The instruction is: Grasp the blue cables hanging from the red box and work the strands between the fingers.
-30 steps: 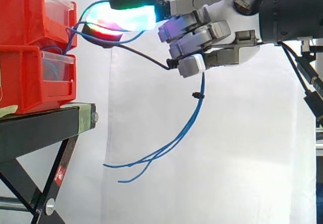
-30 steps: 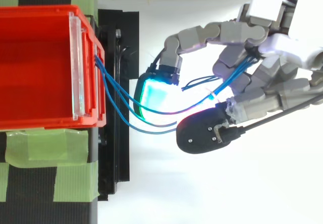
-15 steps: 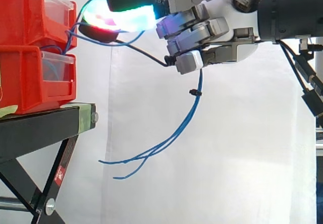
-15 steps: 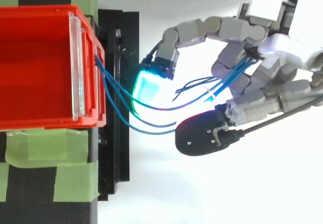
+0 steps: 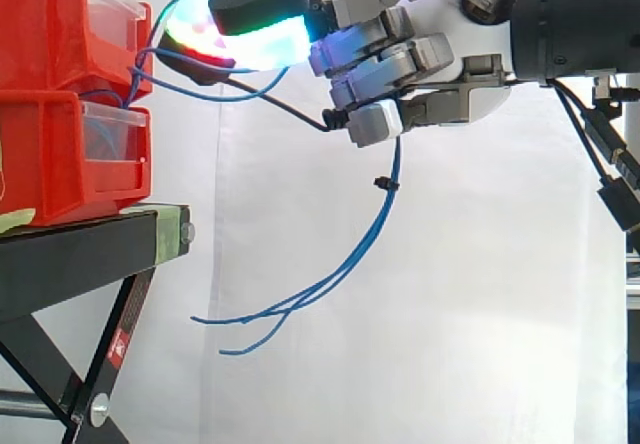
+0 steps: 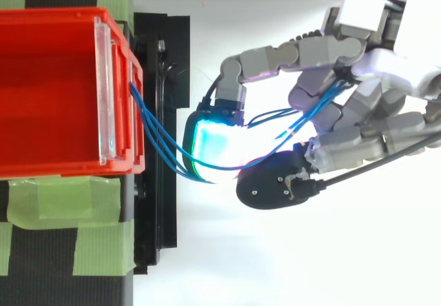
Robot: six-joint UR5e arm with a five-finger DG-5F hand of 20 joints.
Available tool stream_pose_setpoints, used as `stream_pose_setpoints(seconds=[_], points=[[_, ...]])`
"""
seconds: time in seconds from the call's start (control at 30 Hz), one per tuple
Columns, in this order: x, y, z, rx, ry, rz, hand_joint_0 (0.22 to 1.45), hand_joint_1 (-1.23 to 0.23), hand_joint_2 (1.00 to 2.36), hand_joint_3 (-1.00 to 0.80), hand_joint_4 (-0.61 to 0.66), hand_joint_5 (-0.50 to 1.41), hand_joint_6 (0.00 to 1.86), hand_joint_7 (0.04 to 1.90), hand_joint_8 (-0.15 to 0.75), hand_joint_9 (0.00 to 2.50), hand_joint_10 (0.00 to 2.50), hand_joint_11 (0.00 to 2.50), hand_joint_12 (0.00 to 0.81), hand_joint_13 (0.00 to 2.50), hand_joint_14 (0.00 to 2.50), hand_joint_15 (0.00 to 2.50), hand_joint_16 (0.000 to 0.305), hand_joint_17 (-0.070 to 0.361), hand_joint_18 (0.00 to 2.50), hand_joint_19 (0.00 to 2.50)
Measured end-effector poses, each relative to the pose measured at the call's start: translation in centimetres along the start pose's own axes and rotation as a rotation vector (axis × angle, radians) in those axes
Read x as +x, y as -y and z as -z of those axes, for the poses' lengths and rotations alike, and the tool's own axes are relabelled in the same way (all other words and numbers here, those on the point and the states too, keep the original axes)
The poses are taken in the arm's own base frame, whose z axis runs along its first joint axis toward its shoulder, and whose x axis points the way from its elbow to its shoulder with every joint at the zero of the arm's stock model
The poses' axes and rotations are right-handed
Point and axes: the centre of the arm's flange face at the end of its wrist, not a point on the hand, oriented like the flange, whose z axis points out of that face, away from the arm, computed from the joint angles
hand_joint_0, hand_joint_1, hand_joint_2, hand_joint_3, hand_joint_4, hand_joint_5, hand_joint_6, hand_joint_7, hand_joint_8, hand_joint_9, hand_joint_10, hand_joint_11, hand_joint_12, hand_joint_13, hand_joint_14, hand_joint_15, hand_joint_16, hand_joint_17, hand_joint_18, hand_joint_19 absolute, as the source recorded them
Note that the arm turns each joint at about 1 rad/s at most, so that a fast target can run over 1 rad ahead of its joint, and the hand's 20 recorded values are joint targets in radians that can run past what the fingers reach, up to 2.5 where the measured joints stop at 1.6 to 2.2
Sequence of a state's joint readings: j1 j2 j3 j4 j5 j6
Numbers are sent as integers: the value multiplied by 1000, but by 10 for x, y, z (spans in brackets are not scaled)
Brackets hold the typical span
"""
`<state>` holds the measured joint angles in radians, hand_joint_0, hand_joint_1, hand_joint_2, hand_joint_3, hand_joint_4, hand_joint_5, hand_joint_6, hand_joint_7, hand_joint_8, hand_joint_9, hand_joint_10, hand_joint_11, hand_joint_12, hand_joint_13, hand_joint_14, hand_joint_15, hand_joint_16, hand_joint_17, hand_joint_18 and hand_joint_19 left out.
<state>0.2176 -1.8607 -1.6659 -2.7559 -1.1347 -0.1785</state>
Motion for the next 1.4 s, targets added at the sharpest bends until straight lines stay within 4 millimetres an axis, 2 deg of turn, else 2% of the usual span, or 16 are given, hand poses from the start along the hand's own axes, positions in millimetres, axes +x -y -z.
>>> stream_pose_setpoints(seconds=[0.07, 0.2, 0.37, 0.5, 0.53, 0.7, 0.8, 0.83, 0.87, 0.9, 0.97, 1.0, 1.07, 1.4], points=[[0, 0, 0, 0, -1, 0, 1343, -760, 1011, -70, 16, 391, 151, 1216, 351, 1178, 2500, 2104, 507, 1549, 2500, 1251, 73, 163, 1785, 681], [0, 0, 0, 0, -2, -1, 1284, -780, 1014, -76, 49, 381, 168, 1206, 351, 1178, 2500, 2104, 507, 1549, 2500, 1251, 73, 163, 1785, 681], [0, 0, 0, 0, -2, -3, 1368, -760, 1026, 163, 10, 293, 590, 1019, 351, 1178, 2500, 2104, 507, 1549, 2500, 1251, 73, 163, 1785, 681], [1, 0, 0, -1, -10, -17, 1367, -751, 1088, 164, 16, 298, 597, 1001, 351, 1178, 2500, 2104, 507, 1549, 2500, 1251, 73, 163, 1785, 681], [1, 0, 0, -2, -14, -27, 1364, -752, 1098, 143, 11, 305, 516, 1037, 351, 1178, 2500, 2104, 507, 1549, 2500, 1251, 73, 163, 1785, 681], [3, -1, 0, -4, -34, -94, 1364, -750, 1001, 103, 30, 319, 427, 1067, 351, 1178, 2500, 2104, 507, 1549, 2500, 1251, 73, 163, 1785, 681], [4, -1, 0, -4, -42, -113, 1293, -760, 1008, -40, 36, 302, 389, 1087, 351, 1178, 2500, 2104, 507, 1549, 2500, 1251, 73, 163, 1785, 681], [4, -1, 0, -4, -44, -116, 1239, -764, 1011, -121, 40, 292, 392, 1076, 351, 1178, 2500, 2104, 507, 1549, 2500, 1251, 73, 163, 1785, 681], [4, 0, 0, -3, -45, -117, 1120, -778, 1014, -240, 65, 265, 364, 1083, 351, 1178, 2500, 2104, 507, 1549, 2500, 1251, 73, 163, 1785, 681], [4, 0, 0, -3, -45, -117, 1106, -780, 1013, -267, 63, 262, 361, 1085, 351, 1178, 2500, 2104, 507, 1549, 2500, 1251, 73, 163, 1785, 681], [4, 0, 0, -2, -47, -118, 926, -767, 1012, -548, 103, 249, 228, 1134, 351, 1178, 2500, 2104, 507, 1549, 2500, 1251, 73, 163, 1785, 681], [5, 0, 0, -2, -48, -118, 907, -763, 1012, -562, 107, 248, 216, 1137, 351, 1178, 2500, 2104, 507, 1549, 2500, 1251, 73, 163, 1785, 681], [5, 0, 1, -1, -50, -117, 840, -760, 1009, -702, 114, 241, 181, 1153, 351, 1178, 2500, 2104, 507, 1549, 2500, 1251, 73, 163, 1785, 681], [4, 1, 1, 6, -52, -105, 795, -738, 1004, -868, 166, 282, 227, 1146, 351, 1178, 2500, 2104, 507, 1549, 2500, 1251, 73, 163, 1785, 681]])
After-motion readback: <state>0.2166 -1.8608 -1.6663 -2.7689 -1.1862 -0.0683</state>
